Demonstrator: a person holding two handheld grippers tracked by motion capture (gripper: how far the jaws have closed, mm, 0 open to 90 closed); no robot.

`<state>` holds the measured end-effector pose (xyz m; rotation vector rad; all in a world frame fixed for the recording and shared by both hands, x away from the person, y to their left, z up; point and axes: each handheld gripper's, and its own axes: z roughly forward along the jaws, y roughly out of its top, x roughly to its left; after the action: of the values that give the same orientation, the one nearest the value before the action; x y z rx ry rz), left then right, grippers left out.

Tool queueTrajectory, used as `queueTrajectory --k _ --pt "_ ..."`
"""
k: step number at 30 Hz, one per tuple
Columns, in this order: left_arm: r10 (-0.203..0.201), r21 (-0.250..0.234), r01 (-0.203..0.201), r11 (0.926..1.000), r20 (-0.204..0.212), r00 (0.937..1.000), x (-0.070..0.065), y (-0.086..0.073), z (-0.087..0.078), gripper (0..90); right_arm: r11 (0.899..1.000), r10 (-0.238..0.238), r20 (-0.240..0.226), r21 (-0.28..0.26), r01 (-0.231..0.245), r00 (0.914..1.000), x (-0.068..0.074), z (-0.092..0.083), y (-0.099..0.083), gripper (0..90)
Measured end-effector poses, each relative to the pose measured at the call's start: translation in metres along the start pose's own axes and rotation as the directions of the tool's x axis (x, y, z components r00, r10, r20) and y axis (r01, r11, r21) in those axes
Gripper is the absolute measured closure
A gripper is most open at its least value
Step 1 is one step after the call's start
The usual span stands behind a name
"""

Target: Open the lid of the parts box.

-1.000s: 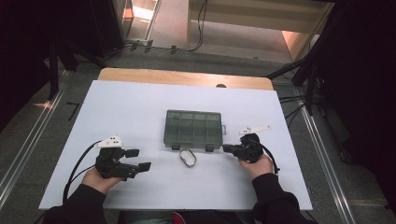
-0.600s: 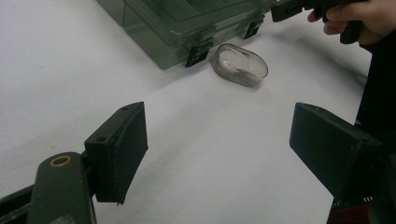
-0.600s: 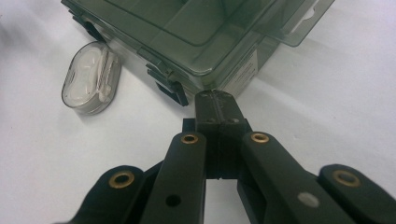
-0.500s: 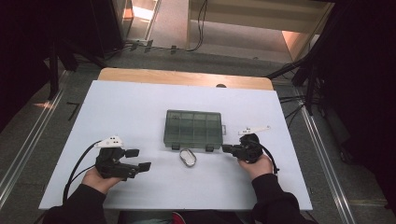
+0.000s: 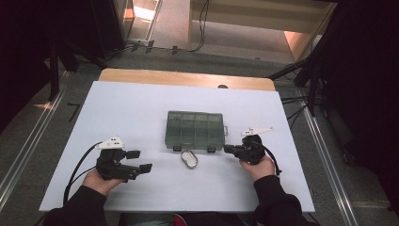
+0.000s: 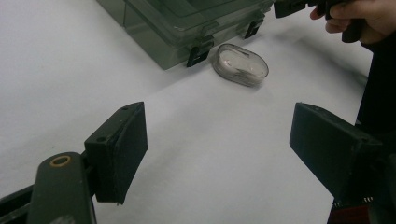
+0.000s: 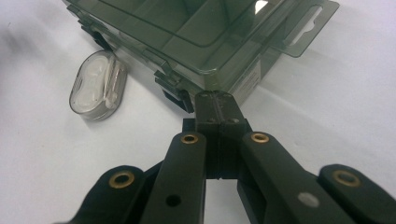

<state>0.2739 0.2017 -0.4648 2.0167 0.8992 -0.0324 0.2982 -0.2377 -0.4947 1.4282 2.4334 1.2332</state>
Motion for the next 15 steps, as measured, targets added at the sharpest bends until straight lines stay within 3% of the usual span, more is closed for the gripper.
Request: queueTrajectory --k 15 --pt "0.0 0.0 0.0 1.0 0.0 1.0 0.0 0.0 -0.0001 19.5 1.0 -0.008 -0.001 -0.026 0.008 1.0 0.0029 -0.002 0.0011 87.4"
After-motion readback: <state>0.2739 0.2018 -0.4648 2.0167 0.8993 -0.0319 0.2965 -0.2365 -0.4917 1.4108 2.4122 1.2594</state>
